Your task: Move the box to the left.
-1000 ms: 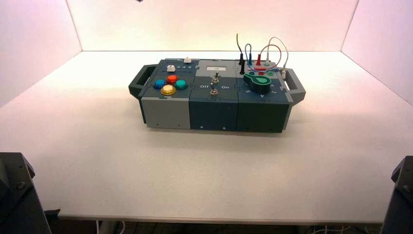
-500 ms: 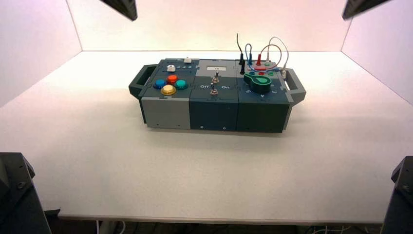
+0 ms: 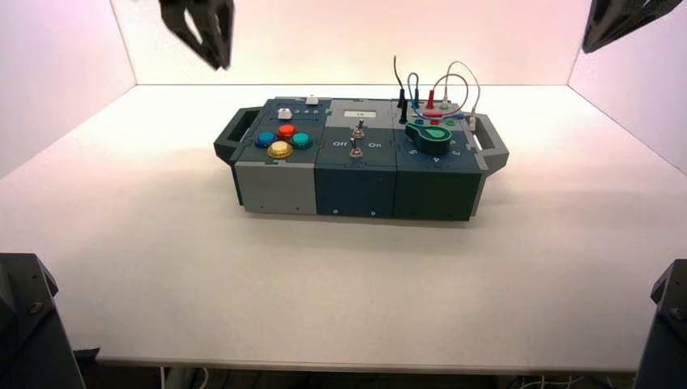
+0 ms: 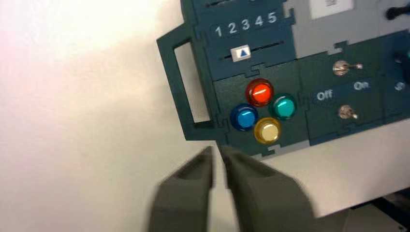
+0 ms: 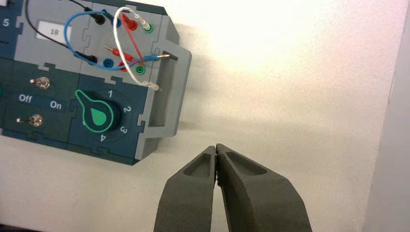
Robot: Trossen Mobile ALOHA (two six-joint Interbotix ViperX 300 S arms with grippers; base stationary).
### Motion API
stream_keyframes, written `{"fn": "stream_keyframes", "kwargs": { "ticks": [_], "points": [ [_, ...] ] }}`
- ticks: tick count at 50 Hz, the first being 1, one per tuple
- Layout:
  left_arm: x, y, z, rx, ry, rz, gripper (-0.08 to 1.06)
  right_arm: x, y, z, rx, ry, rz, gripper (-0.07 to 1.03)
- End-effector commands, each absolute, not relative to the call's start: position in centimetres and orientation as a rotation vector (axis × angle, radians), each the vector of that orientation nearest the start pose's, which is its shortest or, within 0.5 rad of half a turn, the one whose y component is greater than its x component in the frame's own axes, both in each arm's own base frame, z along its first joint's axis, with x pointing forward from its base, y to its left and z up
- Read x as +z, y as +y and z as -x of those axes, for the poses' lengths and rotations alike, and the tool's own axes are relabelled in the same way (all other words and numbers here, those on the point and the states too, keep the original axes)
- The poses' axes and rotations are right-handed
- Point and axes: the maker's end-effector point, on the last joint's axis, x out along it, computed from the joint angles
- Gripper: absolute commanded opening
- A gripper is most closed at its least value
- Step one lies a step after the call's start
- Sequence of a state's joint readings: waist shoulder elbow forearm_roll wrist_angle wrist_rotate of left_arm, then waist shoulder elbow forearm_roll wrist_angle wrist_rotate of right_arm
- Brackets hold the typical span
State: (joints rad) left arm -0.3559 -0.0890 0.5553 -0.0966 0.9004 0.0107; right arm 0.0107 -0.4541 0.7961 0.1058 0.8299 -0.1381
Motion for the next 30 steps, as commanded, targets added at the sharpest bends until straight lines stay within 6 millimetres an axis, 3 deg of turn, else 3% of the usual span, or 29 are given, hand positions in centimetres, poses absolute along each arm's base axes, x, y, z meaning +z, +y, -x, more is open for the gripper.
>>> {"fn": "stream_keyframes", "kwargs": {
  "ticks": [1,6,12,18,30],
  "points": [
    [12.0,-13.5,-31.6,-0.327,1.37,-0.145,0.31,16.5,1.6,-28.1,0.107,1.129,0.01,0.08],
    [11.4,-13.6,-31.6,-0.326,1.382,-0.148,0.4,16.2,1.5,-28.3,0.104,1.123,0.008,0.21],
    [11.1,-13.6,-31.8,-0.325,1.369,-0.146,0.6,15.8,1.5,-28.6,0.102,1.132,0.006,0.34],
    [11.0,-13.6,-31.9,-0.326,1.359,-0.145,0.63,14.9,1.6,-28.8,0.097,1.163,-0.013,0.53],
    [10.6,-13.8,-32.5,-0.314,1.338,-0.129,0.63,13.4,1.6,-29.5,0.092,1.191,-0.022,0.55]
  ]
}}
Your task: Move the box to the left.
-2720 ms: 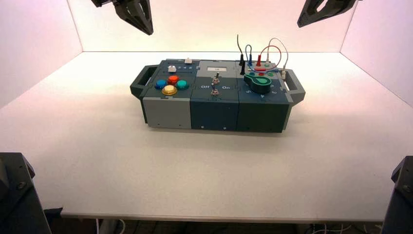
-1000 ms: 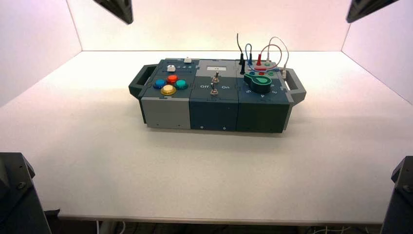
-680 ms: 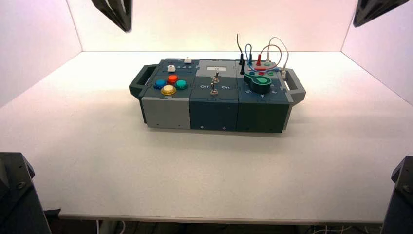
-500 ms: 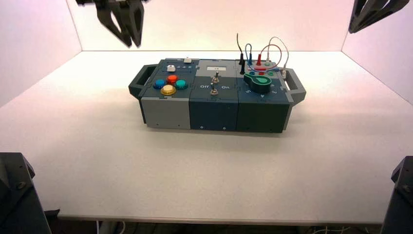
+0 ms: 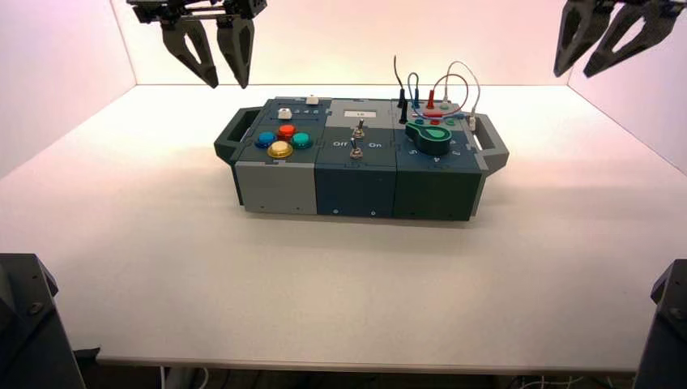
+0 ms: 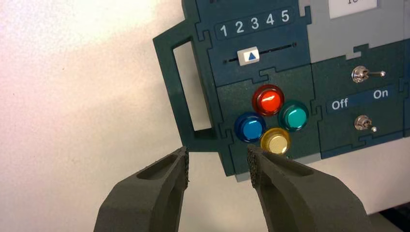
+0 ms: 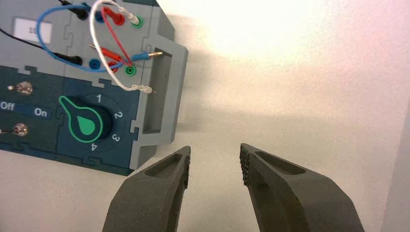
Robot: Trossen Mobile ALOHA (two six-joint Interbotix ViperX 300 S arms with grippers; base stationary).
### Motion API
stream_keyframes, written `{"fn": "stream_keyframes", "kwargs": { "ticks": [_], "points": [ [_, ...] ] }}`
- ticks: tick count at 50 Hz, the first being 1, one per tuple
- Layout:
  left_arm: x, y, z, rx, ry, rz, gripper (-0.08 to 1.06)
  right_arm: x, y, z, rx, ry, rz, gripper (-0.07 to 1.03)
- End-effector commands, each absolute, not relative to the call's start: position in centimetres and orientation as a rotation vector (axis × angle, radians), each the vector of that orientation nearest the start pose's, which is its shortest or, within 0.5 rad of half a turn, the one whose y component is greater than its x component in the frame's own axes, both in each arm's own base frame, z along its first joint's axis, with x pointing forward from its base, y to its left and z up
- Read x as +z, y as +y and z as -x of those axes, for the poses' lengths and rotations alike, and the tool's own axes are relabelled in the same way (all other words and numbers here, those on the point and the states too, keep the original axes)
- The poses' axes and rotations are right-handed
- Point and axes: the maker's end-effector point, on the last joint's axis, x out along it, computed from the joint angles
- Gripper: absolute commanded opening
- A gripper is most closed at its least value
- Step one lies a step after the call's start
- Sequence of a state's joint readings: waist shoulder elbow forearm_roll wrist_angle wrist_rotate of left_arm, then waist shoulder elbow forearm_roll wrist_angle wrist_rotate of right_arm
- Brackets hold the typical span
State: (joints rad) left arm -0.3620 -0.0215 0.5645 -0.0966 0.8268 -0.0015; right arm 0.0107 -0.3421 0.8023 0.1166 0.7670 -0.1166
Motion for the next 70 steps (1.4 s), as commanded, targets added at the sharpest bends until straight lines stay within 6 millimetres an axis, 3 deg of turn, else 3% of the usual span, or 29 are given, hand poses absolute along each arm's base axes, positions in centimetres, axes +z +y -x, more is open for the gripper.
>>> {"fn": "stream_keyframes", "kwargs": {
  "ticks": [1,21,35,49,62,70],
  "points": [
    [10.5,-13.8,-32.5,-0.313,1.338,-0.126,0.63,13.3,1.6,-29.6,0.091,1.191,-0.023,0.55],
    [8.4,-13.6,-33.8,-0.292,1.347,-0.122,0.63,10.7,2.9,-31.0,0.111,1.246,-0.037,0.57],
    [7.7,-11.7,-34.8,-0.244,1.356,-0.088,0.63,9.6,4.9,-32.4,0.131,1.246,-0.042,0.63],
    [6.5,-11.8,-35.7,-0.241,1.366,-0.092,0.63,7.0,5.5,-32.9,0.137,1.296,-0.027,0.63],
    [5.1,-11.9,-35.7,-0.245,1.384,-0.103,0.63,6.0,7.6,-33.3,0.181,1.307,0.004,0.67],
    [4.1,-11.7,-35.8,-0.24,1.406,-0.109,0.64,5.4,7.6,-33.4,0.179,1.321,0.005,0.67]
  ]
}}
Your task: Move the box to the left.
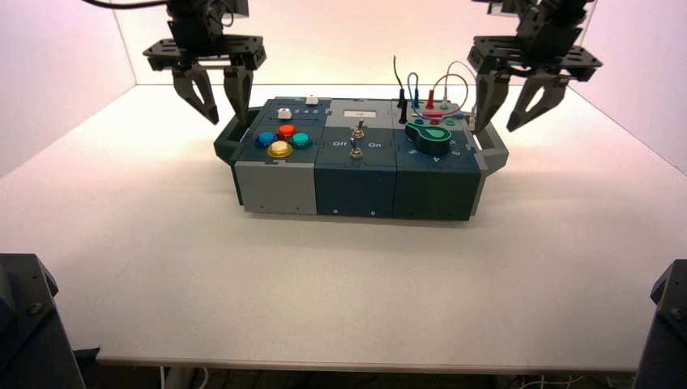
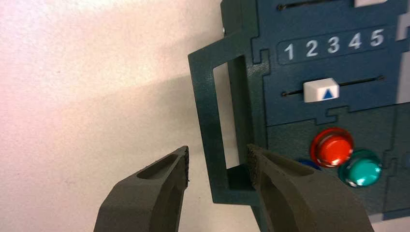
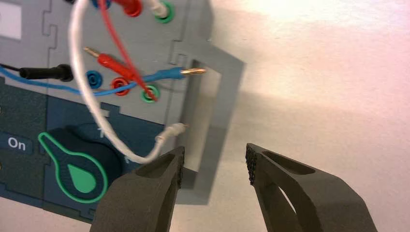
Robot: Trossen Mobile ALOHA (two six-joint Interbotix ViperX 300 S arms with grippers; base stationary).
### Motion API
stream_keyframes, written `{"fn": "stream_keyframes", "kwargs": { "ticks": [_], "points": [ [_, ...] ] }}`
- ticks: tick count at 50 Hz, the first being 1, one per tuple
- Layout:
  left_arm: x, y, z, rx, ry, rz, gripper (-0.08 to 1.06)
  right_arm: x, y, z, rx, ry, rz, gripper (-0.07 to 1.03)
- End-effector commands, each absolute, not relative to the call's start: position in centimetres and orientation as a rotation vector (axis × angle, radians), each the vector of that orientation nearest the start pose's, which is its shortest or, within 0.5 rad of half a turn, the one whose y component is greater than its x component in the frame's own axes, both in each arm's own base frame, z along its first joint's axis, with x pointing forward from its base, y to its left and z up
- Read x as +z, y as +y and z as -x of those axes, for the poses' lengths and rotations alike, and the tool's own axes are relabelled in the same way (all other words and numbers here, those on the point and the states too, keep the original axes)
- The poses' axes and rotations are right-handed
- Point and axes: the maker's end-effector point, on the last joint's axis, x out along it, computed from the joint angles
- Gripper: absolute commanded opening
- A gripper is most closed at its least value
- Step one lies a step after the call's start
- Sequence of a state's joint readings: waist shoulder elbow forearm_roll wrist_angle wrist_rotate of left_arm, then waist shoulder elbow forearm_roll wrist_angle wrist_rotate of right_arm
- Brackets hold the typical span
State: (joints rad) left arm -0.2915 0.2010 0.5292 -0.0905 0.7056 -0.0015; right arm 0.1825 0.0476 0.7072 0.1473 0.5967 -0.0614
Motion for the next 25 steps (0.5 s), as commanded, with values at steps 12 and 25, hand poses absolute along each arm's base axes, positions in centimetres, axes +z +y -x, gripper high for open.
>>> {"fn": "stream_keyframes", "kwargs": {
  "ticks": [12,25],
  "points": [
    [2.9,-11.5,-36.1,-0.235,1.415,-0.118,0.63,4.6,7.4,-33.2,0.175,1.344,0.011,0.67],
    [1.5,-11.2,-36.1,-0.234,1.444,-0.133,0.63,3.2,7.4,-33.0,0.174,1.369,0.02,0.67]
  ]
}}
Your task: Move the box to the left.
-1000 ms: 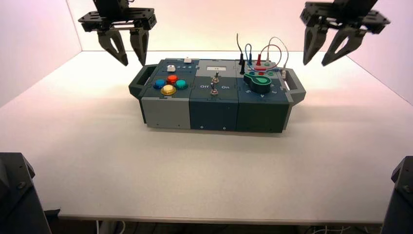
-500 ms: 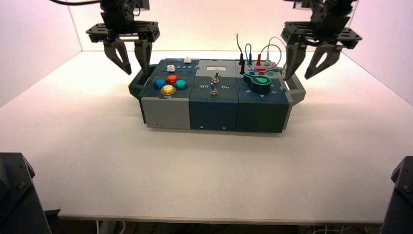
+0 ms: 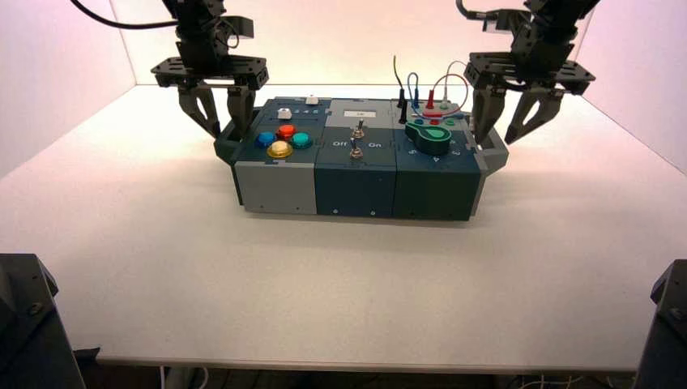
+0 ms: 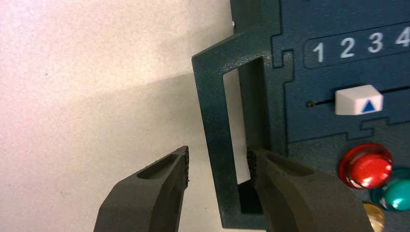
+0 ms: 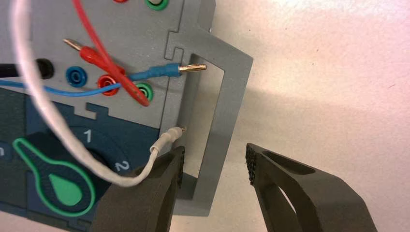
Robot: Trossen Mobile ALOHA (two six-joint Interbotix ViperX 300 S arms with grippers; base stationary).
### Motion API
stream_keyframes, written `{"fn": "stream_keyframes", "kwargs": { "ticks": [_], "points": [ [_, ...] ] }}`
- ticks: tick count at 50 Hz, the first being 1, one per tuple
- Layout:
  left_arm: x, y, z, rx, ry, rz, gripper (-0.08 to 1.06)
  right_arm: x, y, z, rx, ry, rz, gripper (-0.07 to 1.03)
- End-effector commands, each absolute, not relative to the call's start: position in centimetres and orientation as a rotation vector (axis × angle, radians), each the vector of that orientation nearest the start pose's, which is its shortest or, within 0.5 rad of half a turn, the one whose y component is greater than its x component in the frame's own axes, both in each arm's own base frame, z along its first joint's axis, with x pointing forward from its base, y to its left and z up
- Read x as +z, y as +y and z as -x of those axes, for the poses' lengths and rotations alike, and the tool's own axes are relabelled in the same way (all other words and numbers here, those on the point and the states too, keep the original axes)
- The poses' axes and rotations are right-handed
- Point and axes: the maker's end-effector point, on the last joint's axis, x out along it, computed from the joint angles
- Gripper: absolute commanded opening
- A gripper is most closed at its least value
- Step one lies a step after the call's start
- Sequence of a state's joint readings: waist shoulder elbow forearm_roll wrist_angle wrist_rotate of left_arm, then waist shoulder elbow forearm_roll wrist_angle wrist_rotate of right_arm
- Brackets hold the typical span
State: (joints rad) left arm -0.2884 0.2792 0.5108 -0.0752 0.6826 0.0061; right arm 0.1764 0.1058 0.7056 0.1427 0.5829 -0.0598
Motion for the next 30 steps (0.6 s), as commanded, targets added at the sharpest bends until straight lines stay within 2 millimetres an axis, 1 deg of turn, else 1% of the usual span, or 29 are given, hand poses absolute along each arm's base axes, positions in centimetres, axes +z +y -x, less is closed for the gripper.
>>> {"fn": "stream_keyframes", "kwargs": {
  "ticks": [1,11,21,24,27,30],
  "points": [
    [1.5,-11.2,-36.1,-0.235,1.445,-0.136,0.63,3.1,7.4,-33.0,0.173,1.372,0.02,0.67],
    [1.0,-11.0,-36.1,-0.237,1.455,-0.142,0.6,2.6,7.6,-32.9,0.175,1.382,0.019,0.67],
    [1.1,-10.5,-36.3,-0.229,1.452,-0.135,0.59,2.5,8.6,-32.8,0.196,1.384,0.028,0.67],
    [1.1,-10.5,-36.4,-0.228,1.451,-0.134,0.57,2.4,9.0,-32.7,0.205,1.388,0.032,0.67],
    [1.0,-10.4,-36.3,-0.226,1.457,-0.132,0.52,2.2,9.5,-32.7,0.214,1.391,0.038,0.67],
    [0.9,-10.4,-36.2,-0.226,1.46,-0.131,0.51,2.0,9.9,-32.8,0.22,1.393,0.039,0.67]
  ]
}}
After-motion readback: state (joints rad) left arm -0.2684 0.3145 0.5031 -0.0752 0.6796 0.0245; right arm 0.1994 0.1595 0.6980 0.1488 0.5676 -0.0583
